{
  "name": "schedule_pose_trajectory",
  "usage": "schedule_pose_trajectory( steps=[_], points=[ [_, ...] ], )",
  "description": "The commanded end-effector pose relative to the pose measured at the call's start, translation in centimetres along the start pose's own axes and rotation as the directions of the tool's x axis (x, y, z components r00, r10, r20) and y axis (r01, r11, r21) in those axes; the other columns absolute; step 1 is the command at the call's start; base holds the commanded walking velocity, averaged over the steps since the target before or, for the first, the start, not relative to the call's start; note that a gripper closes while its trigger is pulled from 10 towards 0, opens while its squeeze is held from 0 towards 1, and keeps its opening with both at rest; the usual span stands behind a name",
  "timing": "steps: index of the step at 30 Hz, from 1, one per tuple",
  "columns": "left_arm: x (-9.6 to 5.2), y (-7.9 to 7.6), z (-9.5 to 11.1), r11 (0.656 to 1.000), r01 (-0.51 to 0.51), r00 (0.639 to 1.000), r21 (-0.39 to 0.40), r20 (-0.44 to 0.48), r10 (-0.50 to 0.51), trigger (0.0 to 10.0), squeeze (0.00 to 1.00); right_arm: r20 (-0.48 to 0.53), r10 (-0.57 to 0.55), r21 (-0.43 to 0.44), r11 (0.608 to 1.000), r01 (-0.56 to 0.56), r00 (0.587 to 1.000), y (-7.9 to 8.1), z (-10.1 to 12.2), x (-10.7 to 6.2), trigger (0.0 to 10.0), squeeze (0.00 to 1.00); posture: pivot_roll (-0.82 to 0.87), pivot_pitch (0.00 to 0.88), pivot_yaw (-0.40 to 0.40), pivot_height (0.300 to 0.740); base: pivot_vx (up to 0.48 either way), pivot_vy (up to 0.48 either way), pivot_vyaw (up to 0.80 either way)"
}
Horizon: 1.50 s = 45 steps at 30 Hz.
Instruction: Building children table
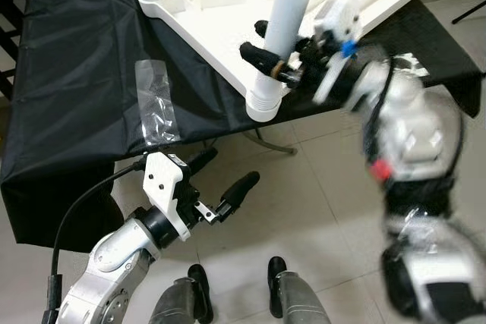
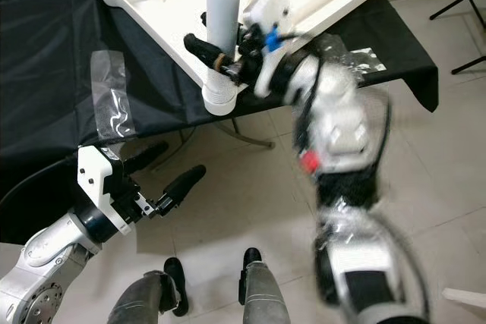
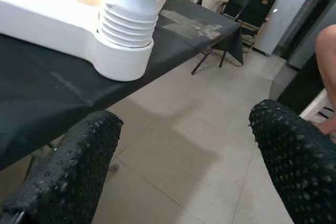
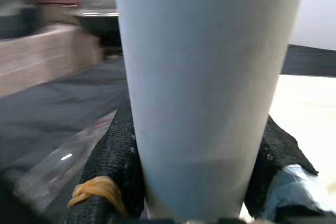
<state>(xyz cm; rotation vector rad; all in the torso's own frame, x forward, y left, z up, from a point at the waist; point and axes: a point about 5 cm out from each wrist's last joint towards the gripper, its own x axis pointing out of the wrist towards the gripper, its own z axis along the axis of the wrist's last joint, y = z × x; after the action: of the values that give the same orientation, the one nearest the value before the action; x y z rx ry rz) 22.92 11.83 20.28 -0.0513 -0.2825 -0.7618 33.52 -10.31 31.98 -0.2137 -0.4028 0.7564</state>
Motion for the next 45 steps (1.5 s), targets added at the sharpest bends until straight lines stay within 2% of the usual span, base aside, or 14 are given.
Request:
schedule_pose_trajectory(
  steps=[1, 4, 5, 7, 13, 17, 19, 22, 23, 26, 30, 32, 41, 45],
  points=[
    [-0.2, -0.2, -0.5, 1.0, 0.007, 1.0, -0.001, -0.019, -0.007, 10.0, 0.0, -0.205, -0.115, 0.057, 0.99, 0.129, 0.972, 0.2, -4.3, -1.0, 10.0, 0.0, -0.06, 0.396, -0.008, 0.74, 0.0, 0.0, 0.0],
    [-0.2, -0.1, -0.7, 1.0, 0.006, 1.0, 0.002, -0.02, -0.006, 10.0, 0.0, -0.231, -0.217, 0.058, 0.97, 0.236, 0.949, 0.8, -5.1, -1.2, 10.0, 0.0, -0.05, 0.387, -0.006, 0.74, 0.0, 0.0, 0.0],
    [-0.2, -0.1, -0.7, 1.0, 0.005, 1.0, 0.008, -0.021, -0.005, 10.0, 0.0, -0.26, -0.315, 0.071, 0.937, 0.343, 0.913, 0.8, -5.8, -1.6, 10.0, 0.0, -0.05, 0.378, -0.006, 0.74, 0.0, 0.0, 0.0],
    [-0.1, 0.0, -0.8, 1.0, 0.003, 1.0, 0.011, -0.02, -0.003, 10.0, 0.0, -0.288, -0.361, 0.081, 0.914, 0.398, 0.887, 0.9, -6.2, -1.8, 10.0, 0.0, -0.04, 0.372, -0.006, 0.74, 0.0, 0.0, 0.0],
    [-0.2, 0.7, -0.5, 0.999, -0.029, 1.0, 0.022, -0.003, 0.029, 10.0, 0.0, -0.33, -0.444, 0.13, 0.853, 0.506, 0.833, 2.0, -7.0, -1.9, 10.0, 0.0, -0.03, 0.351, -0.001, 0.74, 0.0, 0.0, 0.0],
    [-0.1, 0.9, -0.2, 0.999, -0.03, 1.0, 0.038, 0.004, 0.03, 10.0, 0.0, -0.336, -0.457, 0.131, 0.843, 0.521, 0.824, 2.1, -7.1, -1.9, 10.0, 0.0, -0.02, 0.341, 0.0, 0.74, 0.0, 0.0, 0.0],
    [0.1, 1.3, 0.4, 0.998, -0.037, 0.999, 0.052, 0.024, 0.036, 10.0, 0.0, -0.345, -0.471, 0.125, 0.834, 0.537, 0.812, 2.3, -7.1, -1.8, 10.0, 0.0, -0.01, 0.331, 0.003, 0.74, 0.0, 0.0, 0.0],
    [1.4, 3.1, 4.7, 0.991, -0.033, 0.99, 0.13, 0.139, 0.014, 10.0, 0.0, -0.365, -0.492, 0.099, 0.824, 0.558, 0.79, 2.7, -7.2, -1.7, 10.0, 0.0, 0.0, 0.318, 0.003, 0.74, 0.0, 0.0, 0.0],
    [1.4, 3.1, 4.7, 0.991, -0.033, 0.99, 0.13, 0.139, 0.014, 10.0, 0.0, -0.365, -0.492, 0.099, 0.824, 0.558, 0.79, 2.7, -7.2, -1.7, 10.0, 0.0, 0.0, 0.318, 0.003, 0.74, 0.0, 0.0, 0.0],
    [2.7, 3.9, 8.3, 0.979, -0.008, 0.972, 0.203, 0.232, -0.04, 10.0, 0.0, -0.374, -0.5, 0.095, 0.817, 0.569, 0.781, 2.6, -7.2, -1.4, 10.0, 0.0, 0.0, 0.31, 0.004, 0.74, 0.0, 0.0, 0.0],
    [3.5, 4.0, 9.9, 0.972, 0.014, 0.959, 0.234, 0.272, -0.08, 10.0, 0.0, -0.354, -0.484, 0.096, 0.832, 0.546, 0.8, 2.4, -6.7, -0.8, 10.0, 0.0, -0.01, 0.303, 0.008, 0.74, 0.0, 0.0, 0.0],
    [4.0, 3.2, 9.7, 0.97, 0.052, 0.955, 0.239, 0.271, -0.118, 10.0, 0.0, -0.335, -0.447, 0.07, 0.866, 0.495, 0.829, 1.7, -6.0, -0.2, 10.0, 0.0, -0.01, 0.3, 0.005, 0.74, 0.0, 0.0, 0.0],
    [4.3, 2.6, 9.1, 0.972, 0.075, 0.957, 0.221, 0.259, -0.133, 10.0, 0.0, -0.349, -0.44, 0.046, 0.874, 0.484, 0.828, 1.1, -5.8, -0.1, 10.0, 0.0, -0.01, 0.3, 0.0, 0.74, 0.0, 0.0, 0.0],
    [5.2, 2.0, 10.2, 0.964, 0.113, 0.942, 0.242, 0.282, -0.182, 10.0, 0.0, -0.359, -0.42, 0.045, 0.884, 0.465, 0.834, 1.3, -5.9, 0.1, 10.0, 0.0, -0.02, 0.292, -0.01, 0.74, 0.0, 0.0, 0.0]
  ],
)
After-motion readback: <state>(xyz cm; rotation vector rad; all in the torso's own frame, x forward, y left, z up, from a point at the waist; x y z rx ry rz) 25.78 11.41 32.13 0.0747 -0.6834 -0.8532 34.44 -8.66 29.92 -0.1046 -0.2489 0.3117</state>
